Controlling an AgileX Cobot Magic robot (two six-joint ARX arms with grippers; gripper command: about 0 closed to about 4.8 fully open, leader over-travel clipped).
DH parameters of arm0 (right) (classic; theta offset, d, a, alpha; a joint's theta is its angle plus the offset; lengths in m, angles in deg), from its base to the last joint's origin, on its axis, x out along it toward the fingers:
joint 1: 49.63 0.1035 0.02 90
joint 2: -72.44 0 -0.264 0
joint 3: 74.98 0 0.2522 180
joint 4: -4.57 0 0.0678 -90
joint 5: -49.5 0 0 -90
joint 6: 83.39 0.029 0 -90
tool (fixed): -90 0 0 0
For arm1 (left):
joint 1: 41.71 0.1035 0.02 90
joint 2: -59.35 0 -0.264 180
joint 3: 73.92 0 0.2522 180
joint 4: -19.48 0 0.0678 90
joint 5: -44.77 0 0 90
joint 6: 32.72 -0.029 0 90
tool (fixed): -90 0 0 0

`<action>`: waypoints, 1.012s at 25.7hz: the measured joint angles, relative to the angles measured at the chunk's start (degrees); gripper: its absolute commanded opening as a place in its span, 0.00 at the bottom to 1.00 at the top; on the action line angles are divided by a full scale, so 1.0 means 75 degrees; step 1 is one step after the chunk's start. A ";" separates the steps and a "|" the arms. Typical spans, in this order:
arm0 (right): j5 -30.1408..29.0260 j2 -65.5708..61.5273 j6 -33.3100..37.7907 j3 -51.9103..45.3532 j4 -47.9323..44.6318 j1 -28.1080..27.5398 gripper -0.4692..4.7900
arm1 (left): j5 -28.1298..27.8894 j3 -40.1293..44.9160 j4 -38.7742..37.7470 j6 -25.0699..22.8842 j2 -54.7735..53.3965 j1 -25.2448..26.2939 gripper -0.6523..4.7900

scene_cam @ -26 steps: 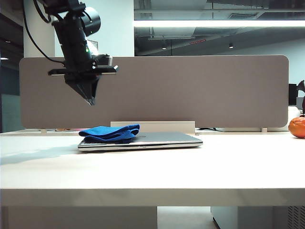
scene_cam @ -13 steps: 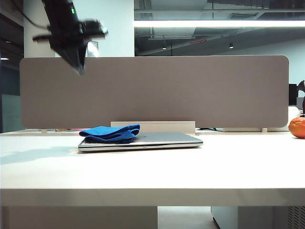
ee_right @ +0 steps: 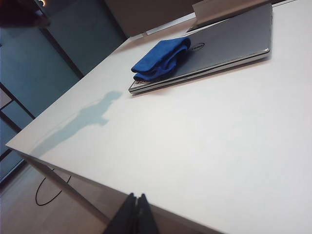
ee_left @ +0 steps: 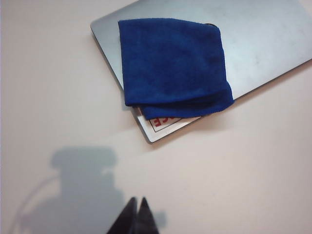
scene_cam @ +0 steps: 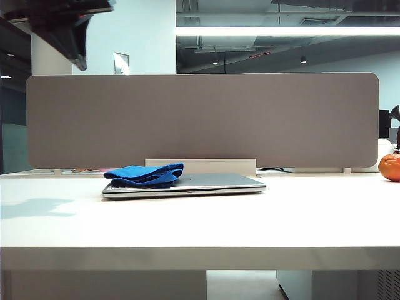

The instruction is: Pick up the blue rag and put it over the laptop.

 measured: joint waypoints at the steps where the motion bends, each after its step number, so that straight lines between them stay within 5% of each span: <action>1: 0.0000 0.0000 0.0000 0.0000 0.0000 0.0000 0.13 | 0.0000 0.0688 0.0411 0.0000 0.0484 0.0000 0.11; 10: -0.0003 0.0000 0.0000 0.0000 0.0000 0.0000 0.13 | 0.0003 0.4727 0.2259 0.0050 0.3783 -0.0003 0.11; 26: -0.0003 0.0000 0.0000 0.0000 0.0000 0.0000 0.13 | 0.0003 0.8093 0.3005 0.1105 0.8617 -0.0009 0.11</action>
